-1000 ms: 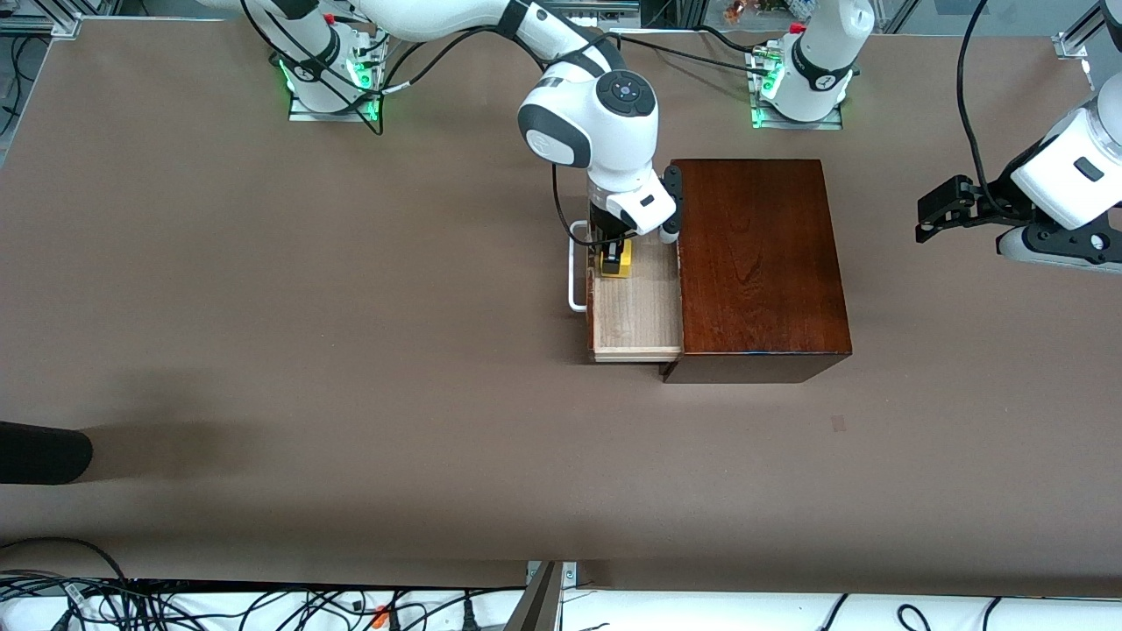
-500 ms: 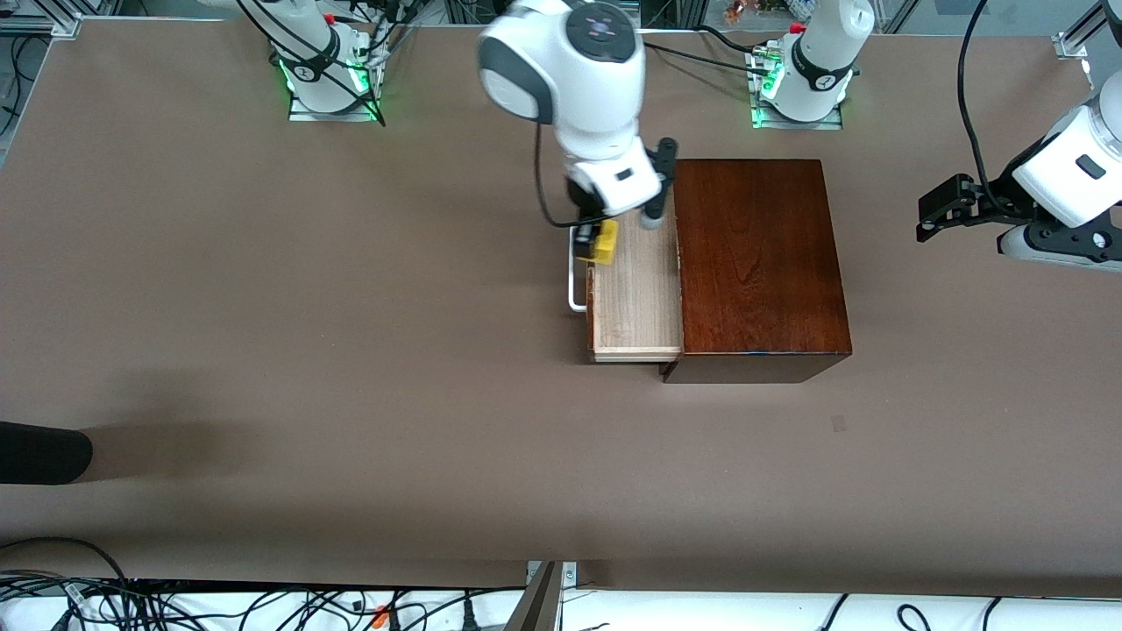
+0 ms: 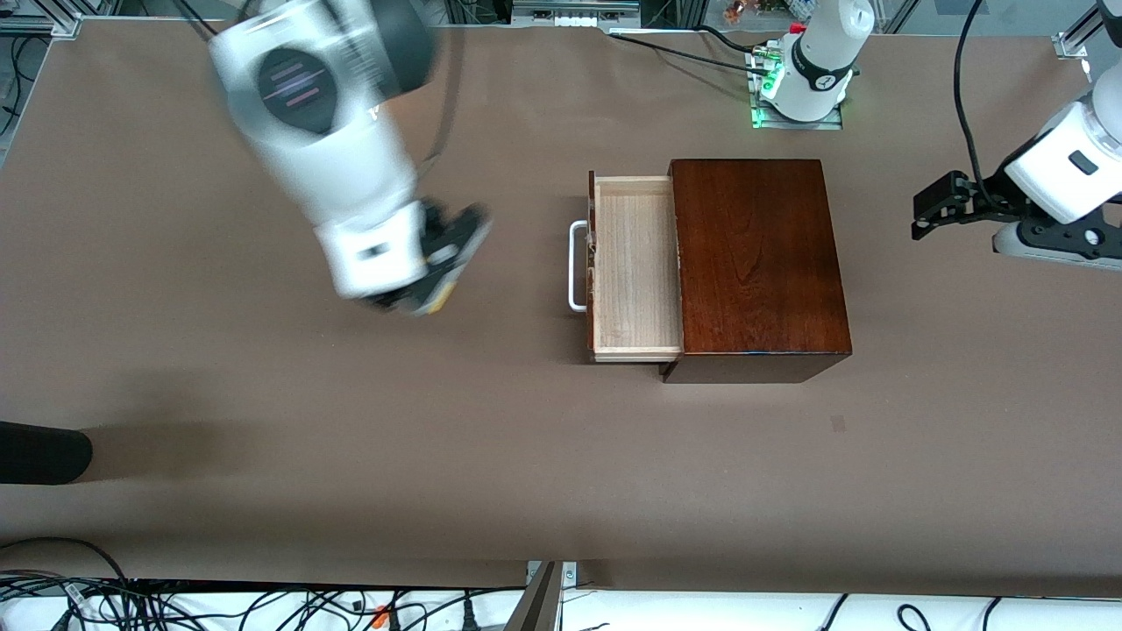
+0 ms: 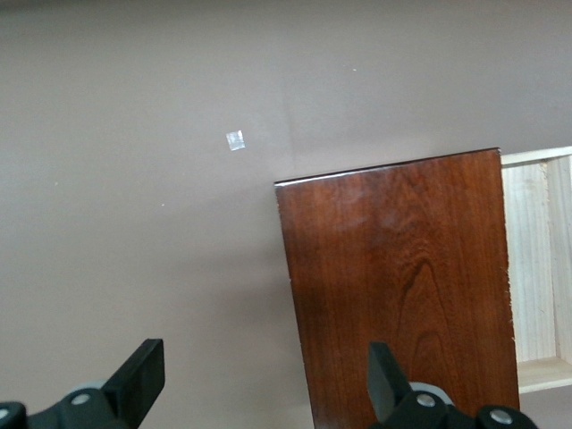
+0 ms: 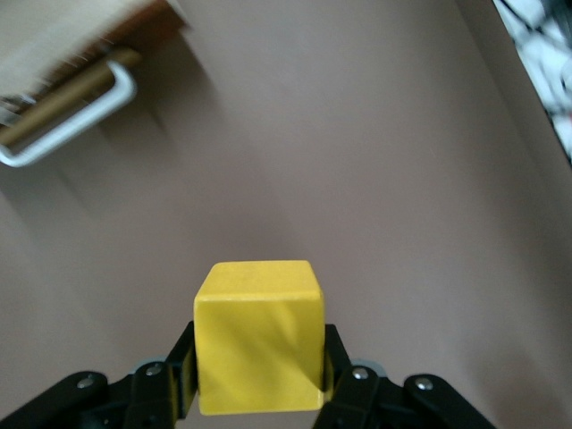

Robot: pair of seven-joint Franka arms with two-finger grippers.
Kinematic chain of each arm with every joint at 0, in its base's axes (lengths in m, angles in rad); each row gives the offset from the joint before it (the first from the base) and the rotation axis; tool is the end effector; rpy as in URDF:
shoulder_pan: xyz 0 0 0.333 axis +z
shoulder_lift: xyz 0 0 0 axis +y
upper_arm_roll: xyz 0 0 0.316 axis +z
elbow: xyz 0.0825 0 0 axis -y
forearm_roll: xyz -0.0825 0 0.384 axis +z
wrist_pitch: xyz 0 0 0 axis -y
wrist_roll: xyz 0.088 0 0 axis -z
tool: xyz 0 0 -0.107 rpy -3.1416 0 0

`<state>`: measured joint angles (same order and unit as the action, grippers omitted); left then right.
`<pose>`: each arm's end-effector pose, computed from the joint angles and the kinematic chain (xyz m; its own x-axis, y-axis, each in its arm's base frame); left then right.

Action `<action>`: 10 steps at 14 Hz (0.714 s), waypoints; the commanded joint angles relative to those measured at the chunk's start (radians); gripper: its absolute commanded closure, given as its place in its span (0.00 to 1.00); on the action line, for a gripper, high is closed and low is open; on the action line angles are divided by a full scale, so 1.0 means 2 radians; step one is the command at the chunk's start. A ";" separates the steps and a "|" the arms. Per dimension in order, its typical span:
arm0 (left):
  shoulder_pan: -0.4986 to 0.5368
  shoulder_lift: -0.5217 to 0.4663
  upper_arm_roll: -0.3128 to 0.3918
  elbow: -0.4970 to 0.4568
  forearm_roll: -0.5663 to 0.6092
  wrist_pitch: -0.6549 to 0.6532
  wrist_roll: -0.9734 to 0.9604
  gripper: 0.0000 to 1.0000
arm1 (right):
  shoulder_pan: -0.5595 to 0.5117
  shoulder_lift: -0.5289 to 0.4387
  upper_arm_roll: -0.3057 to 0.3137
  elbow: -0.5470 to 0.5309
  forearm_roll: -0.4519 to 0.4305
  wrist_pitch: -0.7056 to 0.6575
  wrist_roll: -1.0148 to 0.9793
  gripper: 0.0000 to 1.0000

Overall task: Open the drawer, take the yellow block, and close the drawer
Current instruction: 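Lift the yellow cube out with the right gripper and carry it aside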

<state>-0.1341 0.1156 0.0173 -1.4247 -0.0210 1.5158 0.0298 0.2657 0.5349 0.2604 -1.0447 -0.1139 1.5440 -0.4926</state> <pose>0.5807 -0.0711 0.6225 0.9888 -0.1472 -0.0239 -0.1468 -0.9890 0.0197 0.6342 0.2939 0.5396 0.5543 0.8323 -0.0099 0.8319 -0.5543 -0.0254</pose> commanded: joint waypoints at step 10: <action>-0.195 0.075 -0.065 0.056 0.007 0.027 0.030 0.00 | -0.075 -0.060 -0.055 -0.156 0.028 0.023 0.070 1.00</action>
<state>-0.4443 0.2014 -0.1230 -1.3932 -0.0211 1.5734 0.0374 0.1078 0.4714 0.1629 -1.2763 -0.0748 1.5530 -0.4177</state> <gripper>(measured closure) 0.000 0.441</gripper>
